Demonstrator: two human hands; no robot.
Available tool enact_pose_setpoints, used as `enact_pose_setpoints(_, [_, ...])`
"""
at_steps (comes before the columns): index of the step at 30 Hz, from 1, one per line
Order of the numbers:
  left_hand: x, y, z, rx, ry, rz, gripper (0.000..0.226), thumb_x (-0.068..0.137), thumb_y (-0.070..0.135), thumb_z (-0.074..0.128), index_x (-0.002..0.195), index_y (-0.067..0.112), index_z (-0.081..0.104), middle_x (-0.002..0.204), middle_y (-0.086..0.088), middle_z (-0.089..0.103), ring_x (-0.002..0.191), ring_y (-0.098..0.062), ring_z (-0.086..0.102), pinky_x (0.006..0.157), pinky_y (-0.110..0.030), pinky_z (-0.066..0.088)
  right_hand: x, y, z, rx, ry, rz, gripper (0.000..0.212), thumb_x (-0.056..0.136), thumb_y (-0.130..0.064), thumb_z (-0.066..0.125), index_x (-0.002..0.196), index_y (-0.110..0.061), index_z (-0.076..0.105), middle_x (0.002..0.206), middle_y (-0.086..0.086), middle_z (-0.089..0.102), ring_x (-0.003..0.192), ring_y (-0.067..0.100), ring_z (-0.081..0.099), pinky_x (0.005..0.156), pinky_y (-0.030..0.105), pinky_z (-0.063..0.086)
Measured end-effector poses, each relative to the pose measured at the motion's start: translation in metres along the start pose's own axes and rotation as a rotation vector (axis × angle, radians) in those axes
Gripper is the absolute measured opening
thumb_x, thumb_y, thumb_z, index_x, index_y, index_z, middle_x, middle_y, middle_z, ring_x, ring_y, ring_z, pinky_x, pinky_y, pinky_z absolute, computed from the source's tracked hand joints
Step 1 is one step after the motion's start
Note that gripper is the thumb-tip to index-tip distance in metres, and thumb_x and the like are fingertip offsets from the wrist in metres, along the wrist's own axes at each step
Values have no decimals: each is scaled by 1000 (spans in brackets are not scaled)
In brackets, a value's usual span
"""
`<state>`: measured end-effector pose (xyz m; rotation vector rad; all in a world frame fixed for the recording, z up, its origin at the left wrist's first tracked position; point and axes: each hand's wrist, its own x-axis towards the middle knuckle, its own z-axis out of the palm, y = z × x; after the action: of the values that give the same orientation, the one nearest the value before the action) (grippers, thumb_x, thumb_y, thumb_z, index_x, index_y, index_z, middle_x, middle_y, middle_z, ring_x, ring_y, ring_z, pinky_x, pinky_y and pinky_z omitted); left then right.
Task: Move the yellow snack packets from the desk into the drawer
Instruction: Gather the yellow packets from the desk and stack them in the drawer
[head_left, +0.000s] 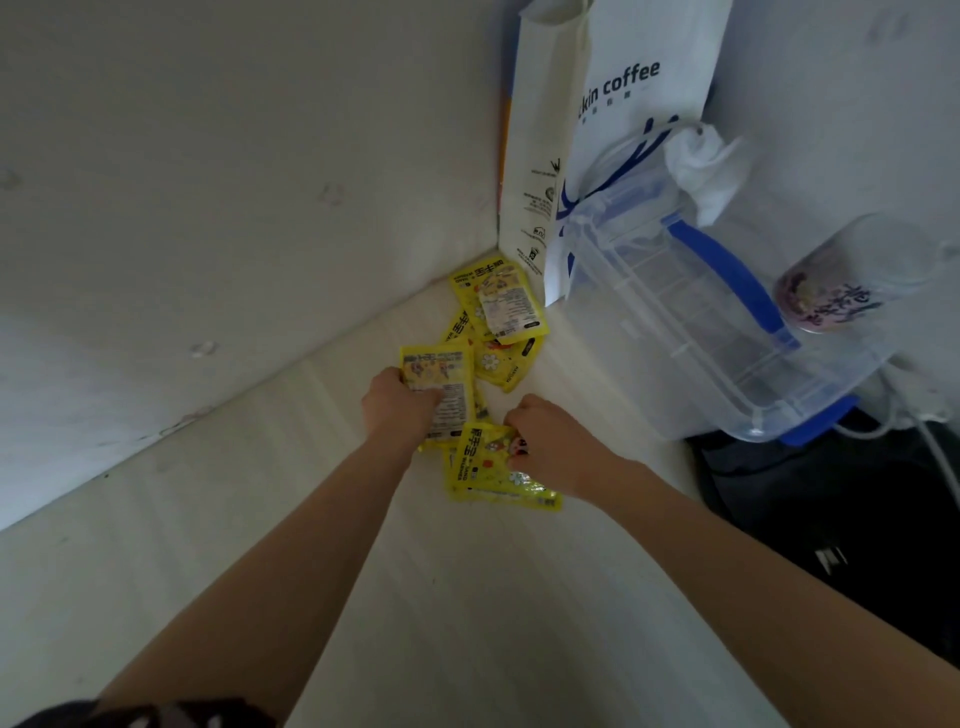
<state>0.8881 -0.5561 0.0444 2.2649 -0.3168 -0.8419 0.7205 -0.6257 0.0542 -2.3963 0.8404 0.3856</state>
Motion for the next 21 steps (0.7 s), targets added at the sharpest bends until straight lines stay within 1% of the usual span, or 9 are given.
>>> enact_pose_setpoints(4, [-8, -3, -1, -21, 15, -10, 29, 81, 20, 72, 107, 8, 64, 106, -12, 69, 96, -31, 66, 83, -43, 57, -8, 2, 2, 73, 41, 32, 20, 88, -15, 61, 106, -5, 58, 112, 8, 42, 93, 28, 56, 83, 37, 49])
enact_pose_setpoints(7, [-12, -6, -3, -40, 6, -24, 28, 82, 18, 72, 106, 9, 63, 106, -12, 69, 95, -31, 66, 83, -45, 57, -14, 6, 4, 57, 27, 48, 18, 88, -17, 59, 101, -5, 57, 98, 7, 48, 93, 26, 55, 76, 32, 44])
enact_pose_setpoints(8, [-13, -7, -3, -41, 2, -26, 27, 82, 18, 72, 106, 9, 63, 105, -12, 69, 95, -31, 66, 83, -46, 57, -16, 7, 4, 65, 24, 61, 18, 88, -17, 59, 100, -4, 56, 94, 6, 51, 92, 26, 56, 74, 32, 43])
enact_pose_setpoints(10, [-16, -8, -5, -45, -3, -26, 26, 82, 17, 72, 105, 9, 63, 105, -13, 69, 95, -32, 66, 84, -47, 57, -20, 11, 5, 100, 27, 94, 18, 87, -17, 60, 99, -5, 57, 93, 7, 57, 89, 25, 57, 73, 32, 45])
enact_pose_setpoints(15, [-18, -10, -7, -34, -8, -26, 27, 82, 18, 71, 106, 8, 63, 106, -13, 68, 97, -34, 66, 84, -48, 57, -25, 19, 4, 144, 57, 140, 14, 84, -18, 62, 89, -12, 51, 88, 4, 55, 83, 22, 54, 68, 31, 43])
enact_pose_setpoints(18, [-18, -10, -8, -34, -15, -26, 28, 82, 18, 72, 107, 8, 63, 106, -13, 69, 97, -33, 66, 85, -48, 57, -26, 22, 4, 139, 67, 158, 18, 84, -21, 62, 93, -8, 54, 88, 5, 56, 84, 24, 57, 69, 33, 45])
enact_pose_setpoints(21, [-17, -9, -8, -42, -22, -24, 26, 82, 18, 71, 106, 9, 64, 105, -12, 69, 95, -32, 66, 84, -48, 57, -26, 26, 4, 184, 97, 178, 18, 85, -21, 63, 94, -7, 55, 88, 6, 59, 82, 24, 59, 67, 32, 46])
